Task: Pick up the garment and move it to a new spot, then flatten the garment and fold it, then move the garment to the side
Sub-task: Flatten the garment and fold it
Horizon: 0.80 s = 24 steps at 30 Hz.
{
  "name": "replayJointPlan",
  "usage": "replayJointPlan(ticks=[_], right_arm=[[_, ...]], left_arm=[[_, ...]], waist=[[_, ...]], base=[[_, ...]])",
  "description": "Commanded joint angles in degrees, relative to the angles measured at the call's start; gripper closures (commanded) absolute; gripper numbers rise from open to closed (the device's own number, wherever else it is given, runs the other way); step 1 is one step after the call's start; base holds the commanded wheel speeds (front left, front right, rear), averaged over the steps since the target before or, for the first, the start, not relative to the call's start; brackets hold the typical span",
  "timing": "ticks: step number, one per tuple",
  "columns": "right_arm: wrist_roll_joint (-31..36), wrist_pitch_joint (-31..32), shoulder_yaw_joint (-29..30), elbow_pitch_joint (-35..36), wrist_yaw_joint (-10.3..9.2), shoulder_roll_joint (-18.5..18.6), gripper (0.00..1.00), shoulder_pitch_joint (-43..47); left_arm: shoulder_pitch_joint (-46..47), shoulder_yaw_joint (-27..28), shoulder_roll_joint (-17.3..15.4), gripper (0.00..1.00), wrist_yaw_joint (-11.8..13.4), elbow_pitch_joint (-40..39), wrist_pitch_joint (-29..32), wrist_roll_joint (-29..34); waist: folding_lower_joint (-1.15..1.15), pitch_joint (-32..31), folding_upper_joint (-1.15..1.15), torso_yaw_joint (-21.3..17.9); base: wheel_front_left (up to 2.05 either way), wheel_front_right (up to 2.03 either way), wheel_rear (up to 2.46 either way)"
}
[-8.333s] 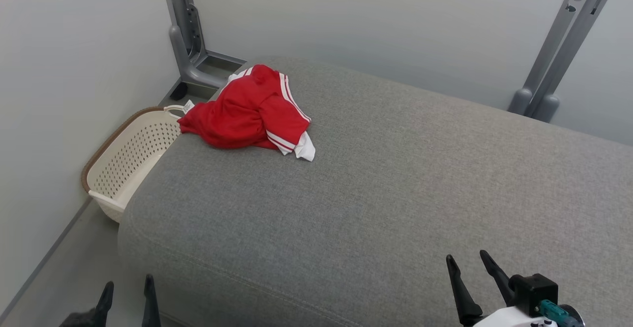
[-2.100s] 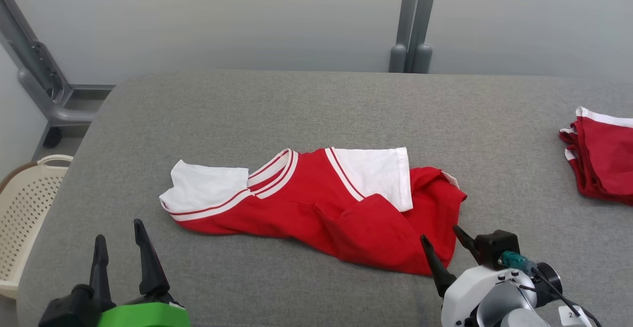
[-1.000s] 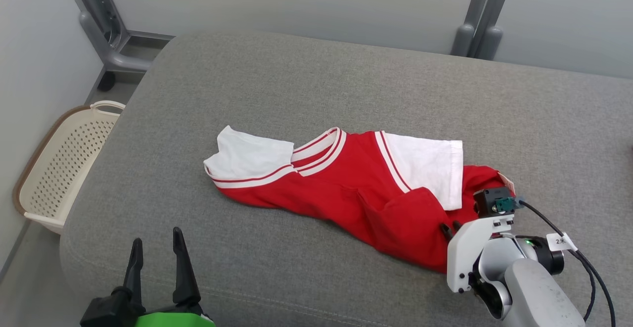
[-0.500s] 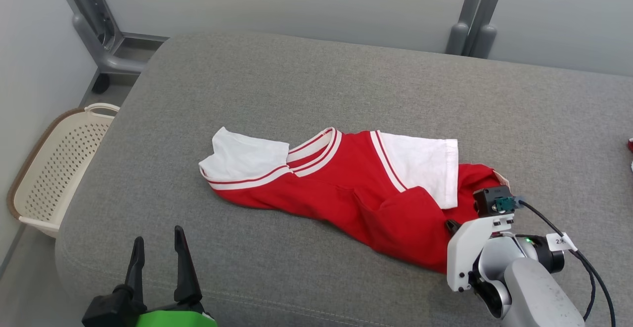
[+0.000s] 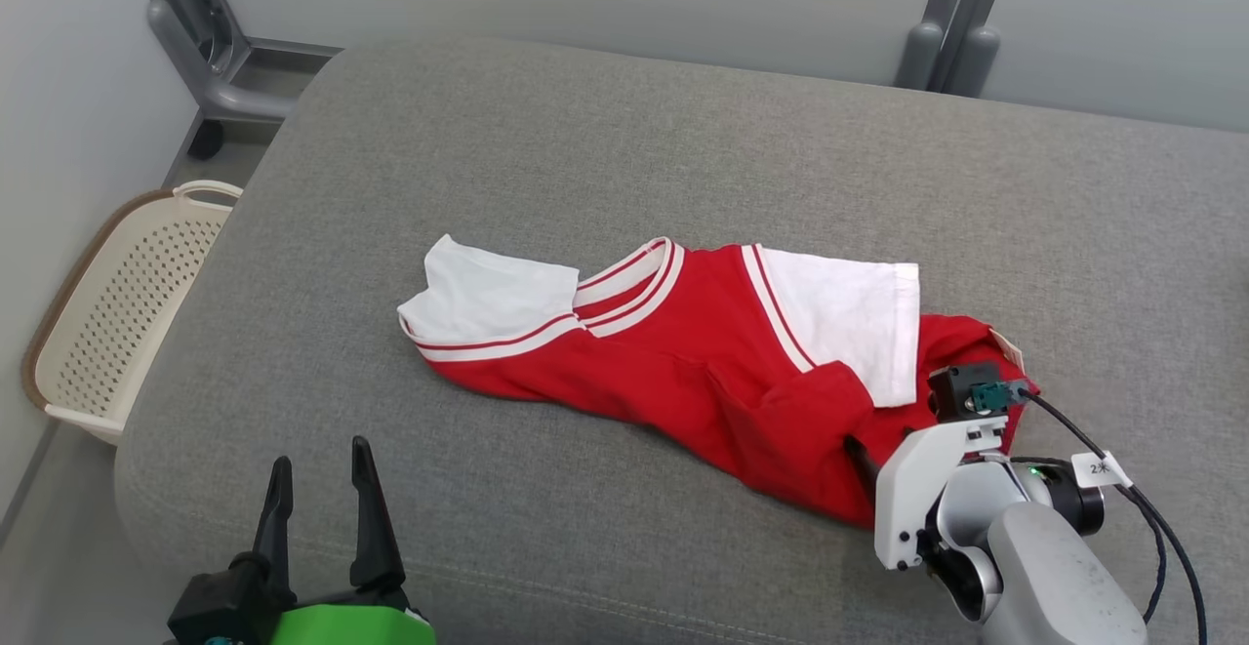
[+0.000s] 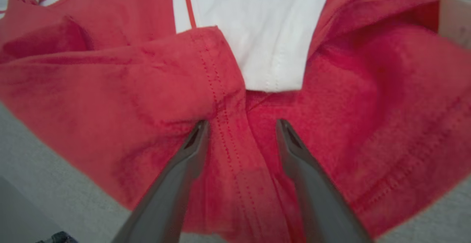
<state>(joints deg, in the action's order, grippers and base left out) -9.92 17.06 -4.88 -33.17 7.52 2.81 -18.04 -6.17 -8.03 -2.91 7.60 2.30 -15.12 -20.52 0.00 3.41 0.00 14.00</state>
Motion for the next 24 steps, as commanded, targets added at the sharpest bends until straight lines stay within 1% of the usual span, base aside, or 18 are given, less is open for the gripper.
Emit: replayJointPlan(ticks=[1, 2, 7, 8, 9, 10, 18, 21, 24], right_arm=[[-0.87, -0.09, -0.80, -0.62, -0.06, 0.16, 0.50, -0.81], [-1.20, -0.15, -1.08, -0.78, -0.06, 0.16, 0.52, -0.91], [-2.26, -0.25, -2.00, -1.91, -0.06, 0.16, 0.73, -0.87], [-2.21, -0.24, -2.05, -2.12, -0.06, 0.16, 0.80, -0.81], [-2.17, -0.32, -2.06, -2.36, -0.06, 0.16, 0.93, -0.74], [-1.98, -0.37, -2.06, -2.54, -0.06, 0.15, 1.00, -0.70], [-1.75, -1.25, -2.27, -2.85, -0.06, 0.16, 1.00, -0.61], [-1.47, -2.55, -1.43, -1.89, -0.06, 0.18, 1.00, -0.74], [0.20, -3.11, 0.71, -0.75, -0.06, 0.44, 1.00, -0.07]], left_arm=[[0.98, -0.02, -0.04, 0.00, 0.26, 0.13, 0.00, 0.07], [1.03, 0.02, -0.04, 0.00, 0.26, 0.13, 0.00, 0.08], [1.17, -0.02, -0.04, 0.00, 0.25, 0.38, 0.00, 0.07], [1.18, -0.12, -0.04, 0.00, 0.28, 0.42, 0.00, 0.04], [1.15, -0.22, -0.04, 0.00, 0.28, 0.47, 0.00, 0.03], [1.12, -0.29, -0.04, 0.00, 0.26, 0.52, 0.00, 0.03], [0.60, -0.53, -0.04, 0.00, 0.31, 0.72, 0.00, 0.19], [0.13, -0.53, -0.04, 0.00, 0.43, 0.83, 0.00, 0.35], [-0.27, -0.51, -0.04, 0.00, 0.40, 0.93, 0.00, 0.58]], waist=[[0.00, 0.51, 0.00, 0.35], [0.00, 0.64, 0.00, 0.38], [0.00, 0.60, 0.00, 0.46], [0.00, 0.52, 0.00, 0.46], [0.00, 0.46, 0.00, 0.47], [0.00, 0.41, 0.00, 0.47], [0.00, -0.13, 0.00, 0.20], [0.00, -0.87, 0.00, -0.17], [0.00, -1.74, 0.00, -0.55]], base=[[0.00, 0.00, 0.00], [0.00, 0.00, 0.00], [0.00, 0.00, 0.00], [0.00, 0.00, 0.00], [0.00, 0.00, 0.00], [0.00, 0.00, 0.00], [0.00, 0.00, 0.00], [0.00, 0.00, 0.00], [0.00, 0.00, 0.00]])
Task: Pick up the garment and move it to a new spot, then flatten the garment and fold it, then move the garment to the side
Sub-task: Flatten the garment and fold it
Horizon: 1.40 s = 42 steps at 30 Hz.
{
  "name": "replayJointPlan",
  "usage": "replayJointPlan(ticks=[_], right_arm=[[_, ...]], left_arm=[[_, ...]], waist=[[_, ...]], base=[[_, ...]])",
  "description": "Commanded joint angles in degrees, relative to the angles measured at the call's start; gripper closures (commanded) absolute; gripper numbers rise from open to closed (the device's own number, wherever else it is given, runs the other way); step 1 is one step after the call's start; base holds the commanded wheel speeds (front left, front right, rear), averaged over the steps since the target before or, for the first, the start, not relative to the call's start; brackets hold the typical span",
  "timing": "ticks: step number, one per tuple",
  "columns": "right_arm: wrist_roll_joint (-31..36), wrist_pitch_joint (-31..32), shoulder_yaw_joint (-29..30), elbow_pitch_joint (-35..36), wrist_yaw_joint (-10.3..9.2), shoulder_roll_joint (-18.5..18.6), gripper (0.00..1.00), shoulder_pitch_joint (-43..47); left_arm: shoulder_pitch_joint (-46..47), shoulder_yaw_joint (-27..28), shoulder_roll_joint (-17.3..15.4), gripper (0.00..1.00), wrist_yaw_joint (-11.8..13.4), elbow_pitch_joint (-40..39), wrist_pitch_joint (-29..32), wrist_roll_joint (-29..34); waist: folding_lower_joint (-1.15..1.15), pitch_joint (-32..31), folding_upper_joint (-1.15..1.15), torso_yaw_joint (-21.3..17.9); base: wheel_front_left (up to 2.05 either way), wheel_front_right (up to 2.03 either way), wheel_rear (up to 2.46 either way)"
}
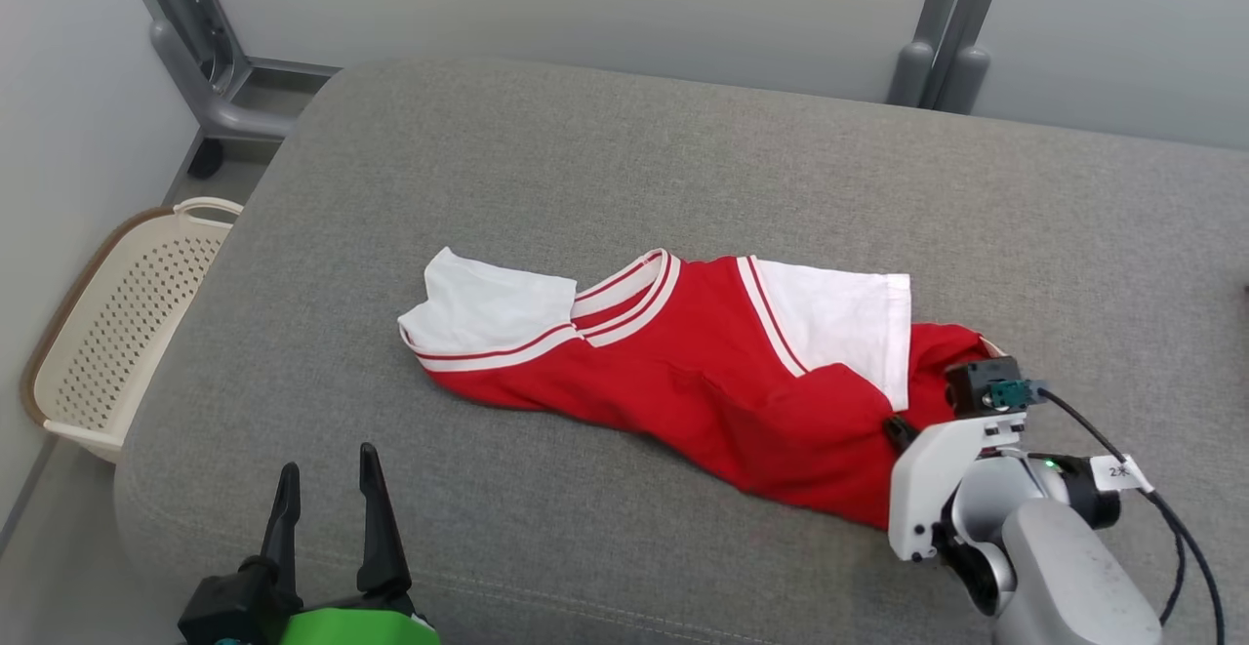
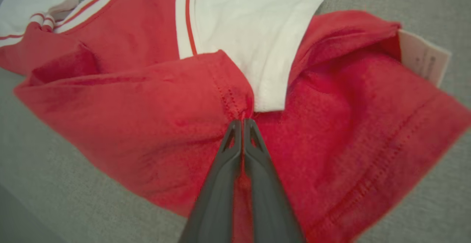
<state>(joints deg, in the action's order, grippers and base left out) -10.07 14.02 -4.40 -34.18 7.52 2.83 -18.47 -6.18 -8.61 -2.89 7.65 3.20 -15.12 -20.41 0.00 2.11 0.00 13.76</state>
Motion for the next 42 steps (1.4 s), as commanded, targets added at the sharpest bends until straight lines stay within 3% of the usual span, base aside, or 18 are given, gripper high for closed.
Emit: replayJointPlan(ticks=[1, 8, 16, 32, 33, 34, 42], right_arm=[[1.49, 0.18, 1.30, 0.87, -0.06, 0.96, 1.00, 0.94], [7.89, 4.58, 11.35, 11.12, -0.07, 1.69, 1.00, 8.00], [10.50, 9.10, 17.19, 22.15, -0.08, 0.81, 1.00, 14.79], [11.39, 9.68, 20.54, 18.34, -0.08, 0.22, 1.00, 17.89], [11.20, 9.58, 20.40, 17.96, -0.08, 0.21, 0.61, 17.89], [10.97, 9.42, 20.25, 17.58, -0.08, 0.20, 0.00, 17.89], [9.49, 6.62, 21.05, 18.69, -0.07, 0.17, 0.00, 18.40]], left_arm=[[-0.37, 0.03, -0.05, 0.00, 0.28, 0.07, 0.00, 0.53], [-1.56, 0.46, -0.05, 0.00, 0.40, -0.43, 0.00, 0.59], [-0.50, 0.25, -0.05, 0.00, 0.03, -0.44, 0.00, 0.45], [0.13, 0.11, -0.07, 0.00, 0.33, -0.04, 0.00, 1.09], [0.05, 0.11, -0.07, 0.00, 0.35, 0.00, 0.00, 1.08], [-0.01, 0.12, -0.07, 0.00, 0.37, 0.05, 0.00, 1.08], [-0.94, 1.05, -0.07, 0.00, 1.51, 1.35, 0.00, 0.55]], waist=[[0.00, -0.73, 0.00, -0.36], [0.00, -1.71, 0.00, -1.84], [0.00, -1.07, 0.00, -4.46], [0.00, -0.86, 0.00, -5.23], [0.00, -0.96, 0.00, -5.27], [0.00, -1.08, 0.00, -5.31], [0.00, -2.72, 0.00, -5.66]], base=[[0.00, 0.00, 0.00], [0.00, 0.00, 0.00], [0.00, 0.00, 0.00], [0.00, 0.00, 0.00], [0.00, 0.00, 0.00], [0.00, 0.00, 0.00], [0.00, 0.00, 0.00]])
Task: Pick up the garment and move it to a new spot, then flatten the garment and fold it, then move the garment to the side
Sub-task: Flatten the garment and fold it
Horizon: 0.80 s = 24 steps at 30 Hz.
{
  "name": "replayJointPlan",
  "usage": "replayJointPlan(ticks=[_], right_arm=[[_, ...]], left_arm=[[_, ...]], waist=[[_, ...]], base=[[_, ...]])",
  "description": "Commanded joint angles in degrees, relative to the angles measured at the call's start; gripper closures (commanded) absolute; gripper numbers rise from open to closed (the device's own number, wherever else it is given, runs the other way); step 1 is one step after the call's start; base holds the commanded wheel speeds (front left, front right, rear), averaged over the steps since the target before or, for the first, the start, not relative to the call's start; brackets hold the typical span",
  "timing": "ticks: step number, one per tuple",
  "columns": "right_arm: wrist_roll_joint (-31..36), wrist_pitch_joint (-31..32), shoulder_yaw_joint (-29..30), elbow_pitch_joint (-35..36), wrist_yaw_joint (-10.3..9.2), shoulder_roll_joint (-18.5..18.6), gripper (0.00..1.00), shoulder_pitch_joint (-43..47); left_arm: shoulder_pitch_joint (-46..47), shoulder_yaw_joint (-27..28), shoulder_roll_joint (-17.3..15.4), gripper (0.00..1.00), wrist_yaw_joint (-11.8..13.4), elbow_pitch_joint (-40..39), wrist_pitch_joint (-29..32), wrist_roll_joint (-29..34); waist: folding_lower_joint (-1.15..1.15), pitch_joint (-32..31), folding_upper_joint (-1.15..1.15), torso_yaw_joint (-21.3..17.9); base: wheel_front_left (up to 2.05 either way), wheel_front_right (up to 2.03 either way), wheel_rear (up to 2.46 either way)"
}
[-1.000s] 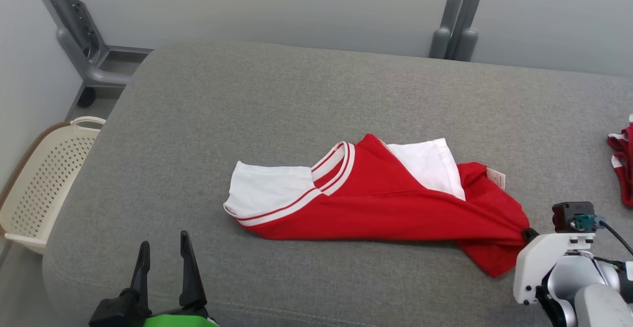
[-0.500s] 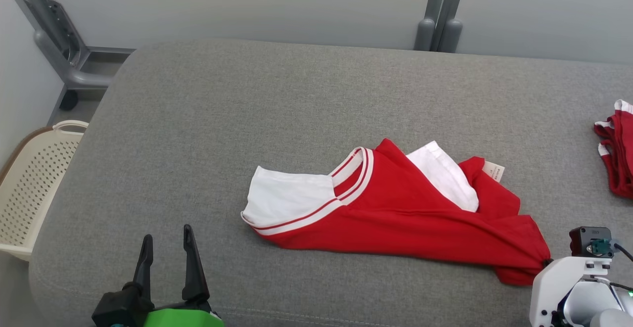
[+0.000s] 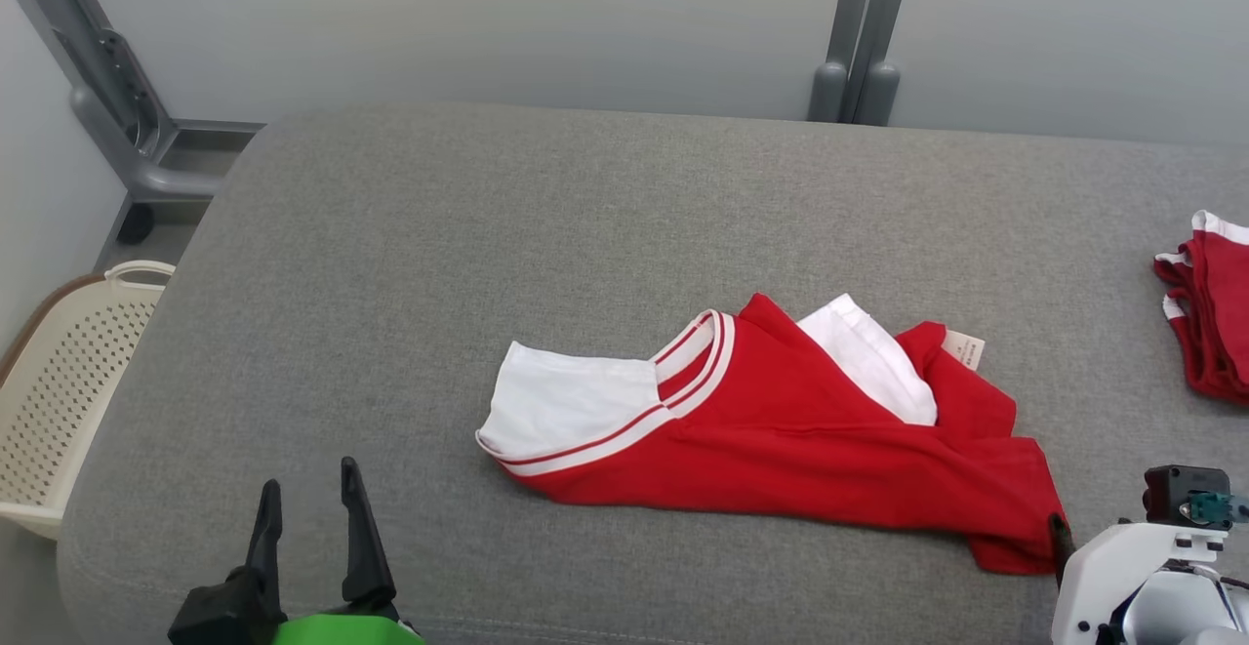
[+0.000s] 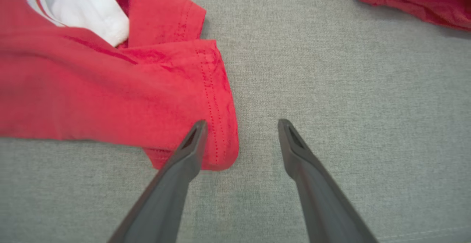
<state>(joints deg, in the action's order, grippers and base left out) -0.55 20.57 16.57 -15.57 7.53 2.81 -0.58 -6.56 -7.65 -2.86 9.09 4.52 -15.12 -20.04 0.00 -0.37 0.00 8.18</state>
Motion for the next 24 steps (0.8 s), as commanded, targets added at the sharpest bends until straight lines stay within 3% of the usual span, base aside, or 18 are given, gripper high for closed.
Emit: replayJointPlan(ticks=[1, 14, 24], right_arm=[[-0.81, -0.74, 0.09, 0.43, -0.08, 0.20, 0.00, 0.51], [-8.94, -12.75, -2.29, 2.11, -0.08, 0.19, 0.00, 2.08], [-12.49, -25.13, -6.34, 2.58, -0.08, 0.20, 0.00, 3.61]], left_arm=[[-0.73, 0.23, -0.11, 0.00, 0.32, 0.11, 0.00, -0.04], [-1.10, 4.01, -0.11, 0.00, 2.58, 3.81, 0.00, -2.40], [-3.89, 3.52, -2.17, 0.00, 2.32, 3.79, 1.81, -1.83]], waist=[[0.00, -0.55, 0.00, -0.16], [0.00, -3.61, 0.00, -1.68], [0.00, -5.44, 0.00, -4.20]], base=[[0.00, 0.00, 0.00], [0.00, 0.00, 0.00], [0.00, 0.00, 0.00]])
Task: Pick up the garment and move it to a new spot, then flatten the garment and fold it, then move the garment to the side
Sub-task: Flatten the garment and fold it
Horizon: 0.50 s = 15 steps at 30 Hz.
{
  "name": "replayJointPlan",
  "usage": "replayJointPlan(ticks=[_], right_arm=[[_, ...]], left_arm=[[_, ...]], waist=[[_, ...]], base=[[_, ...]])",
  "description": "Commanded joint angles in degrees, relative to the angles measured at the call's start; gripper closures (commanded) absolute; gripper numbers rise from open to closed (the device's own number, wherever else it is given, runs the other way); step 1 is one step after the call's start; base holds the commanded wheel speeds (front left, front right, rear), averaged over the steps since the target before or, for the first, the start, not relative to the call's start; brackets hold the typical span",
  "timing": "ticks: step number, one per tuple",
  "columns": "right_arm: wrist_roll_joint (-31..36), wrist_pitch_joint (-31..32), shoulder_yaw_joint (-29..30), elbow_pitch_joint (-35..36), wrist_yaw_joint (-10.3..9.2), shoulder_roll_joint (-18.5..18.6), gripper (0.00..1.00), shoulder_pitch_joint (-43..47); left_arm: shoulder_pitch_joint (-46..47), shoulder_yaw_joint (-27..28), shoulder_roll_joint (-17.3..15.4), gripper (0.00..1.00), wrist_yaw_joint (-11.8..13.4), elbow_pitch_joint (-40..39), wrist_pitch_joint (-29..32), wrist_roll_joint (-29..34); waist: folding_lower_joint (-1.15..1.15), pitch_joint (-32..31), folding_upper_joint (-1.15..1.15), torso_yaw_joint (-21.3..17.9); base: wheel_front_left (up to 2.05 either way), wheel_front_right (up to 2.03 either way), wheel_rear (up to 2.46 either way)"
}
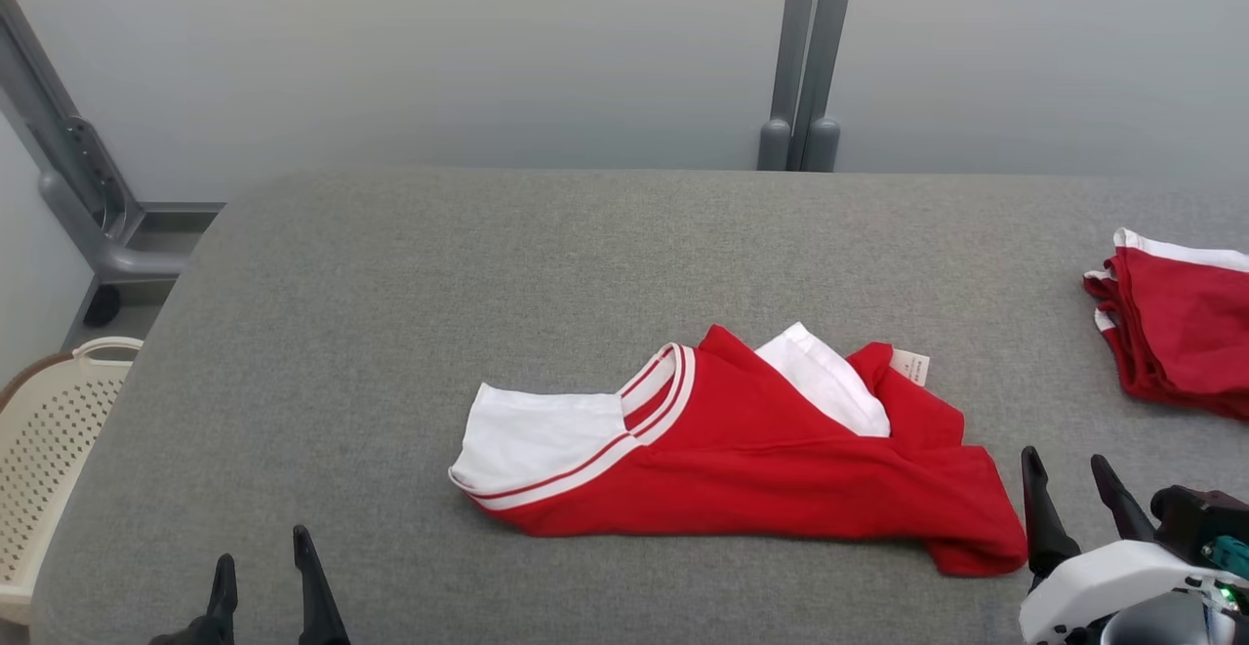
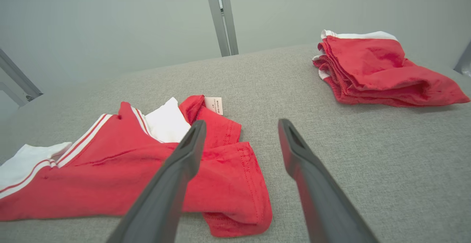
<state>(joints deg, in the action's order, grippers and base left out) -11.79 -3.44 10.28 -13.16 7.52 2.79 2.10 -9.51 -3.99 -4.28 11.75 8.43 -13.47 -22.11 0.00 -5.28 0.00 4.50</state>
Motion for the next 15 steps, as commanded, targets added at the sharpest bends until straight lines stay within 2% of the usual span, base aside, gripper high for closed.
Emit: replayJointPlan(ticks=[1, 6, 15], right_arm=[[-1.61, -2.07, -0.59, 0.00, -0.07, 0.19, 0.00, 1.22], [-1.49, -5.19, -2.92, -0.29, -0.07, 0.20, 0.00, 2.30], [0.20, -7.04, -7.30, 1.40, -0.07, 0.18, 0.00, 3.86]], left_arm=[[-1.11, -0.46, -1.20, 0.00, -0.82, -0.24, 0.31, 0.48], [-1.87, -2.11, -3.64, 0.00, -3.36, -0.54, 0.48, 1.47], [-1.76, -4.92, -5.87, 0.00, -7.45, -0.58, -0.49, 2.95]], waist=[[0.00, -0.73, 0.00, -0.68], [0.00, -1.52, 0.00, -1.54], [0.00, -2.44, 0.00, -2.67]], base=[[0.00, 0.00, 0.00], [0.00, 0.00, 0.00], [0.00, 0.00, 0.00]])
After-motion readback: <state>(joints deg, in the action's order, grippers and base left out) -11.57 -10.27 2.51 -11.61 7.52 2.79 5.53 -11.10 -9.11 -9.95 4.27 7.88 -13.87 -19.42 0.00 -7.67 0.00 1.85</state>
